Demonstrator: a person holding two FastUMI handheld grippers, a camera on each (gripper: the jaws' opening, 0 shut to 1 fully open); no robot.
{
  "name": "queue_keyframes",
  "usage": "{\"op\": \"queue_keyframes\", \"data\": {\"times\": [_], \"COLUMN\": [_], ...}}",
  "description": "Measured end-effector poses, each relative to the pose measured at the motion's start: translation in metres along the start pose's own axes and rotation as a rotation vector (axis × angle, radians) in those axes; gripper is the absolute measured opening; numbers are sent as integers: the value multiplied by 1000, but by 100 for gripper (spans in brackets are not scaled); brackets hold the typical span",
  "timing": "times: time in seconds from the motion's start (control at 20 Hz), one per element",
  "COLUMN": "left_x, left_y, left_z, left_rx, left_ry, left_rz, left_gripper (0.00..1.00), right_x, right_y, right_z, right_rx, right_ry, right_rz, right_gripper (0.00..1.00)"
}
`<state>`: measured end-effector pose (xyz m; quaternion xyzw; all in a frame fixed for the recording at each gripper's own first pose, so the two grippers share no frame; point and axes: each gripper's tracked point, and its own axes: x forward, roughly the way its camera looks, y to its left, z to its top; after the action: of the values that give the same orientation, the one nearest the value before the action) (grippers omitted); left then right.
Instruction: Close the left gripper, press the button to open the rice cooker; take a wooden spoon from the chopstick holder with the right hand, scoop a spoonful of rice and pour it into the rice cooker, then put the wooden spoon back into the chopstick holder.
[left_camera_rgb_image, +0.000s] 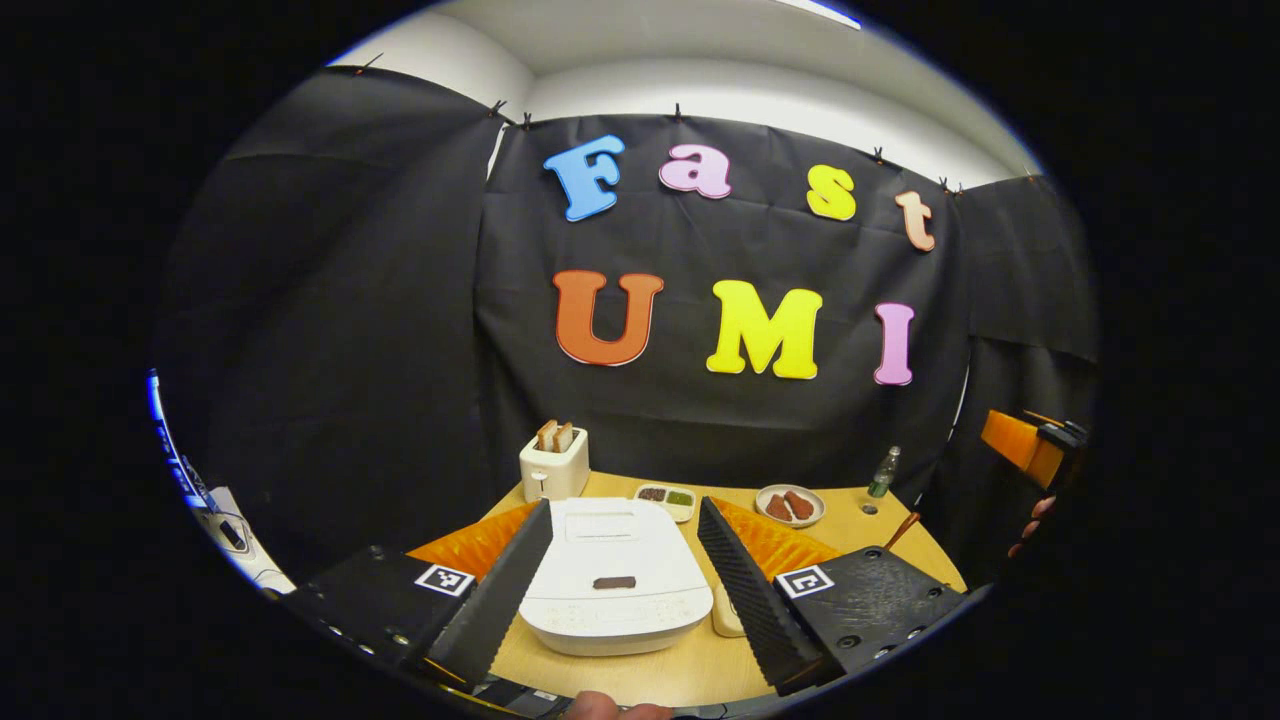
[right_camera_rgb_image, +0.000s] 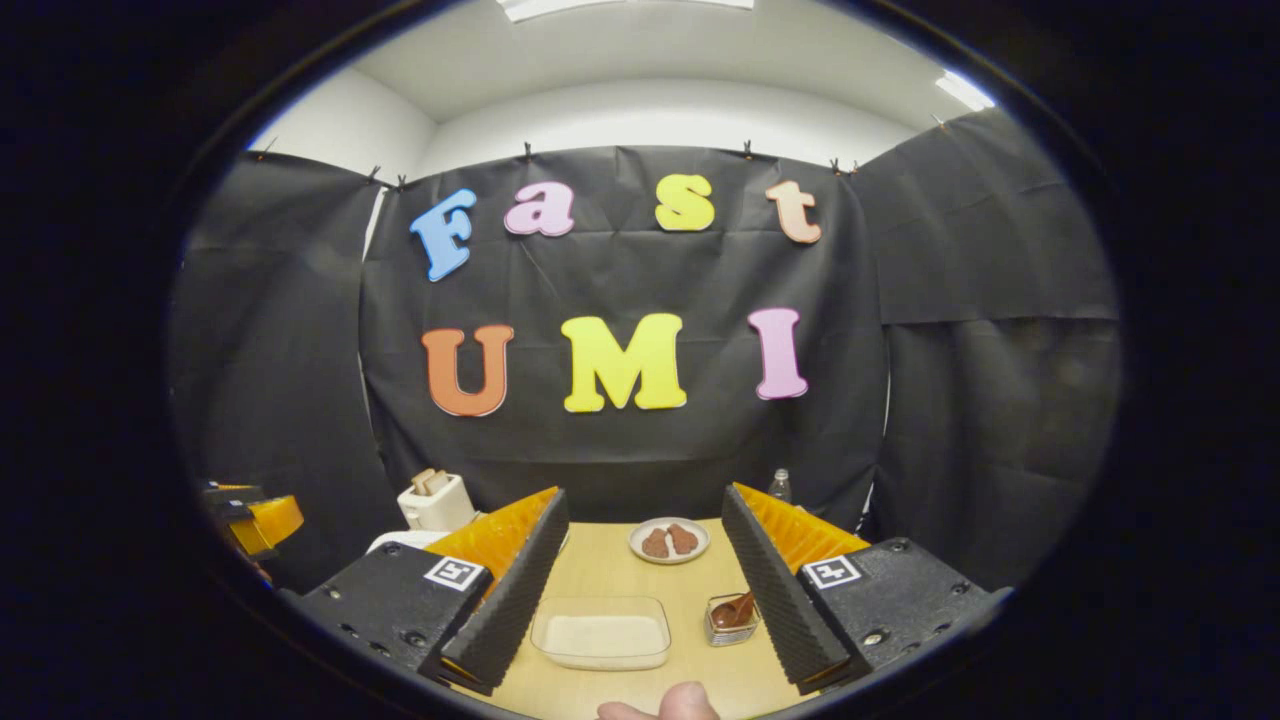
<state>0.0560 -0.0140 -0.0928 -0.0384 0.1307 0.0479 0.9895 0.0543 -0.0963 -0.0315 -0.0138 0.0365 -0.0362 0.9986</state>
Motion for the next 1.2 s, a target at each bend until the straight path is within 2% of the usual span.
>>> {"op": "queue_keyframes", "data": {"times": [0.3, 0.45, 0.5, 0.55, 0.6, 0.65, 0.7, 0.75, 0.85, 0.9, 1.2], "left_x": [39, 57, 64, 71, 74, 81, 86, 94, 85, 107, 124], "left_y": [1, 4, 5, 7, 7, 4, 3, -1, 2, -3, -2], "left_z": [-41, -74, -84, -96, -104, -111, -120, -129, -126, -141, -163], "left_rx": [-43, -78, -87, -95, -103, -115, -120, -125, -126, -132, -114], "left_ry": [139, 253, 293, 338, 366, 397, 430, 463, 497, 517, 566], "left_rz": [13, 24, 28, 29, 32, 16, 7, -7, 4, -12, -7], "left_gripper": [94, 87, 63, 53, 39, 29, 9, 5, 2, 0, 0], "right_x": [37, 59, 64, 69, 74, 78, 82, 85, 90, 92, 97], "right_y": [-21, -31, -34, -36, -38, -42, -44, -48, -56, -60, -81], "right_z": [-8, -13, -17, -18, -20, -21, -23, -24, -27, -31, -52], "right_rx": [-17, -22, -21, -21, -22, -28, -41, -55, -71, -72, -44], "right_ry": [3, 14, 21, 25, 28, 29, 32, 33, 35, 43, 99], "right_rz": [13, 8, 7, 8, 6, 3, -2, -5, -13, -16, -48], "right_gripper": [100, 100, 100, 100, 100, 100, 100, 100, 100, 100, 100]}}
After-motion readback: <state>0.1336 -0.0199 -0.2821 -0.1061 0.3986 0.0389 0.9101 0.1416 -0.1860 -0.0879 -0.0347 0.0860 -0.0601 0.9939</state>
